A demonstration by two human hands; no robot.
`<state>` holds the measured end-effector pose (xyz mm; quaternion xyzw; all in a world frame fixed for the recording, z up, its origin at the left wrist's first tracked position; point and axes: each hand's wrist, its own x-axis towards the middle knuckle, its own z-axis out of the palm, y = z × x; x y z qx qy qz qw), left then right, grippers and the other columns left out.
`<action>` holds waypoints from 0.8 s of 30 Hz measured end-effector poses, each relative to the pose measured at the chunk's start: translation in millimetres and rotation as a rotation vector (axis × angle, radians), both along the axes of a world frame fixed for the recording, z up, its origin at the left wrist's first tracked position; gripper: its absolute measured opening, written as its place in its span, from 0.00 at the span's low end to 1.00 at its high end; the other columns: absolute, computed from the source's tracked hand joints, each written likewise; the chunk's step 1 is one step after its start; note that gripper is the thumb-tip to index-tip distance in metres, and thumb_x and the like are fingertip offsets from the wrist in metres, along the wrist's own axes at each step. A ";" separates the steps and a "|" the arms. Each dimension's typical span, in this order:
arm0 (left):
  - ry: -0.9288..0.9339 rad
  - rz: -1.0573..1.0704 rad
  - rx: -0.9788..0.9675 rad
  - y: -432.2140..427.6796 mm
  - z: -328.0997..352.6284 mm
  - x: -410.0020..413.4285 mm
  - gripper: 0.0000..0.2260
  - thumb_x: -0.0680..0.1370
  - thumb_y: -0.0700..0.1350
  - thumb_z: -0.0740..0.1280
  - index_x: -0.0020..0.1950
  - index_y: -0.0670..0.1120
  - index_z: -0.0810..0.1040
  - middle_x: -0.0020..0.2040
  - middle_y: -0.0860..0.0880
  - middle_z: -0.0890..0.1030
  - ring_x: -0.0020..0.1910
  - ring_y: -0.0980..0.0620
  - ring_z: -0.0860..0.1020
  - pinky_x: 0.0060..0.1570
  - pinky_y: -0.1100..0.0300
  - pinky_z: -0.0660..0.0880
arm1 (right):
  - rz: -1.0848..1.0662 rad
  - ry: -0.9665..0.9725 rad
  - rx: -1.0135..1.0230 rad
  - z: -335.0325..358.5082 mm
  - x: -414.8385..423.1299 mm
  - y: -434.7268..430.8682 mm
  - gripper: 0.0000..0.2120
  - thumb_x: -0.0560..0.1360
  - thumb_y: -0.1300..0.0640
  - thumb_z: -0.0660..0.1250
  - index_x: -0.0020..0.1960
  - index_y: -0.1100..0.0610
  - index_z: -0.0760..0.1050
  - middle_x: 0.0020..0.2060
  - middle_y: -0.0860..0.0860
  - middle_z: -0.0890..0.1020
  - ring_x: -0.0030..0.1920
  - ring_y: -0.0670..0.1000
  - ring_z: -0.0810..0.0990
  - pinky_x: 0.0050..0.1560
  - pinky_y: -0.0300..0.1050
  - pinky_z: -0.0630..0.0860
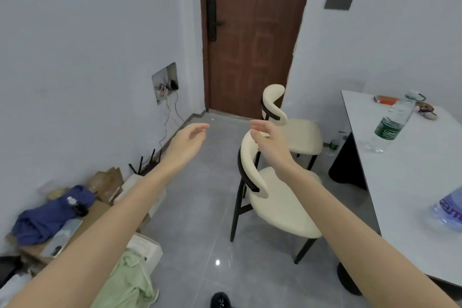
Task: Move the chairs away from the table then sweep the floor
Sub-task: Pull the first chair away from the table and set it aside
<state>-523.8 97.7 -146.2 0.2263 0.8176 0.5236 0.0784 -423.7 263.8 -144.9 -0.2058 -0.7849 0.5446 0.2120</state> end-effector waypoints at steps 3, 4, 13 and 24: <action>-0.001 -0.043 -0.050 26.6 -25.9 -55.9 0.14 0.80 0.40 0.59 0.64 0.48 0.76 0.63 0.50 0.78 0.61 0.57 0.73 0.57 0.65 0.65 | -0.026 -0.035 -0.011 -27.1 -52.9 24.7 0.14 0.79 0.56 0.60 0.65 0.52 0.73 0.52 0.41 0.75 0.50 0.46 0.74 0.59 0.43 0.71; 0.001 -0.062 -0.073 36.7 -35.0 -75.3 0.14 0.80 0.40 0.59 0.64 0.48 0.76 0.63 0.50 0.77 0.62 0.56 0.74 0.58 0.65 0.65 | -0.039 -0.049 -0.013 -36.8 -71.2 34.0 0.15 0.79 0.56 0.60 0.65 0.52 0.73 0.53 0.42 0.75 0.50 0.46 0.74 0.58 0.42 0.71; 0.094 -0.307 -0.420 119.8 -101.6 -216.7 0.18 0.80 0.38 0.59 0.70 0.43 0.71 0.67 0.44 0.74 0.66 0.47 0.73 0.63 0.61 0.65 | -0.138 -0.379 -0.043 -117.9 -206.4 113.4 0.19 0.78 0.56 0.61 0.68 0.53 0.69 0.65 0.50 0.72 0.64 0.52 0.71 0.67 0.51 0.70; 0.544 -0.960 -0.939 256.7 -214.9 -339.0 0.32 0.77 0.33 0.59 0.78 0.52 0.53 0.78 0.48 0.52 0.76 0.45 0.55 0.71 0.51 0.60 | -0.125 -0.916 -0.024 -224.0 -284.7 171.3 0.32 0.76 0.52 0.64 0.76 0.56 0.55 0.72 0.56 0.63 0.71 0.61 0.63 0.70 0.52 0.63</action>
